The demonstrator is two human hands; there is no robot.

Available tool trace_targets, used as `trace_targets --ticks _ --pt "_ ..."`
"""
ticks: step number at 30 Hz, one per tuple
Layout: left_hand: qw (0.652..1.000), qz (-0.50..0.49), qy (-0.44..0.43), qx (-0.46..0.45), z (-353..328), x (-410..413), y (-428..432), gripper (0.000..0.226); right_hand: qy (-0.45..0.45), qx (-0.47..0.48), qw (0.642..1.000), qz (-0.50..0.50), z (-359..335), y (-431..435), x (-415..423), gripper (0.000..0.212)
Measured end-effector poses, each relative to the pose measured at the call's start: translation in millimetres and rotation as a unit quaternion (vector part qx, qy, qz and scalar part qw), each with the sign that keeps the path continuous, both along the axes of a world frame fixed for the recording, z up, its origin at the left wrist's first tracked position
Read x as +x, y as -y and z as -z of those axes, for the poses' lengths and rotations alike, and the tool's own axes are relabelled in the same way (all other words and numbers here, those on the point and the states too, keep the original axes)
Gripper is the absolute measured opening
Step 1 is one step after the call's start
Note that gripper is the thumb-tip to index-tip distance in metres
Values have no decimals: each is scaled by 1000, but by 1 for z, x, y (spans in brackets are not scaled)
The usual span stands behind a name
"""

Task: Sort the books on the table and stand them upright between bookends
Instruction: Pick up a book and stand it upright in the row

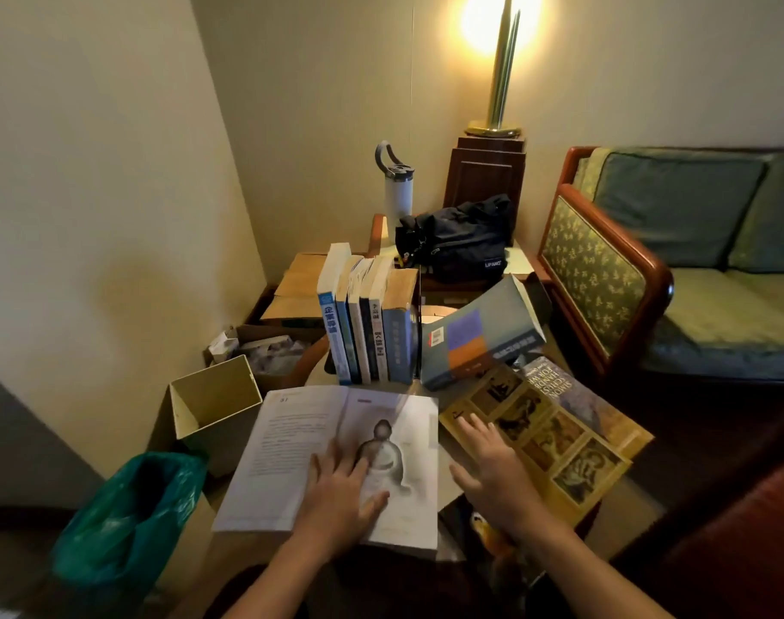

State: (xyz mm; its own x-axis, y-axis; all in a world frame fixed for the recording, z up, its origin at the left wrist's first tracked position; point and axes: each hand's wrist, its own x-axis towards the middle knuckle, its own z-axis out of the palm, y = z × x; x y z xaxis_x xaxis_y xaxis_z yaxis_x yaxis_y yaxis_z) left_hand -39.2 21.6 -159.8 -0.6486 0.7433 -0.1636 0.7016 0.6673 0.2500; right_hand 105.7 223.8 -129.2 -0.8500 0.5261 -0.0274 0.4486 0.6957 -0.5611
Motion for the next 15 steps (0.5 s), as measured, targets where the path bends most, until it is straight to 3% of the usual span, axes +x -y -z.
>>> trace_targets --ticks 5,11,15 --pt "998 37 -8 -48 -5 6 -14 84 -137 -21 984 114 -48 -50 -4 77" --pt "998 38 12 -48 5 -5 -32 103 -124 -21 978 165 -80 -103 -28 78" --pt "998 41 13 -51 11 -10 -35 103 -154 -35 969 191 -74 -115 -45 76"
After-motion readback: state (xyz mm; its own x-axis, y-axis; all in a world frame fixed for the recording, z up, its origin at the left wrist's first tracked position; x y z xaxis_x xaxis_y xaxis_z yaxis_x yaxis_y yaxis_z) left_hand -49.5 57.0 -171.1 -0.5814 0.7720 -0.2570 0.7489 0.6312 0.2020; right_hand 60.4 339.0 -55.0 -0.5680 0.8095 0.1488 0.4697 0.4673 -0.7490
